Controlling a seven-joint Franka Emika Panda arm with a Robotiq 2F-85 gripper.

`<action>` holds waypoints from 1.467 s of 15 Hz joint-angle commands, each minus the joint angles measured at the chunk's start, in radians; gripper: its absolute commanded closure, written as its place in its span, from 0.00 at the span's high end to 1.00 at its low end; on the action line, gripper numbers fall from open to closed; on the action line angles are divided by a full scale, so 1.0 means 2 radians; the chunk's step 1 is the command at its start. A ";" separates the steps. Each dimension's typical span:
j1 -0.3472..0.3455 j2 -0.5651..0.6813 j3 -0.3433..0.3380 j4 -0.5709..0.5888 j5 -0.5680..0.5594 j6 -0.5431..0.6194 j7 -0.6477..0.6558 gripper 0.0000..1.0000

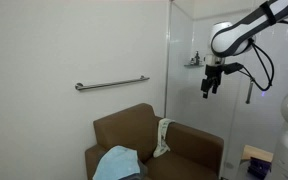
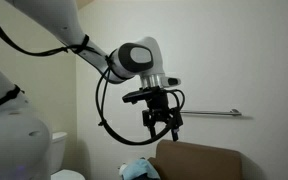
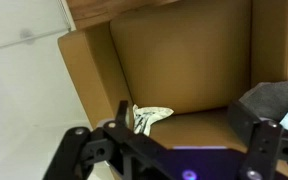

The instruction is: Move the blue and grey towels to the right armrest of the sofa

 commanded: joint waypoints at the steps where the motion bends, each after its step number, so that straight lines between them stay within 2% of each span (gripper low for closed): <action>1: -0.003 0.000 0.003 0.001 0.003 -0.001 -0.002 1.00; 12: -0.003 0.000 0.003 0.001 0.003 -0.001 -0.002 1.00; 14: 0.004 0.016 0.002 0.014 0.007 0.004 -0.008 1.00; 18: 0.021 0.069 0.004 0.066 -0.001 0.022 -0.029 1.00; 22: 0.069 0.157 -0.004 0.152 0.014 0.024 -0.111 1.00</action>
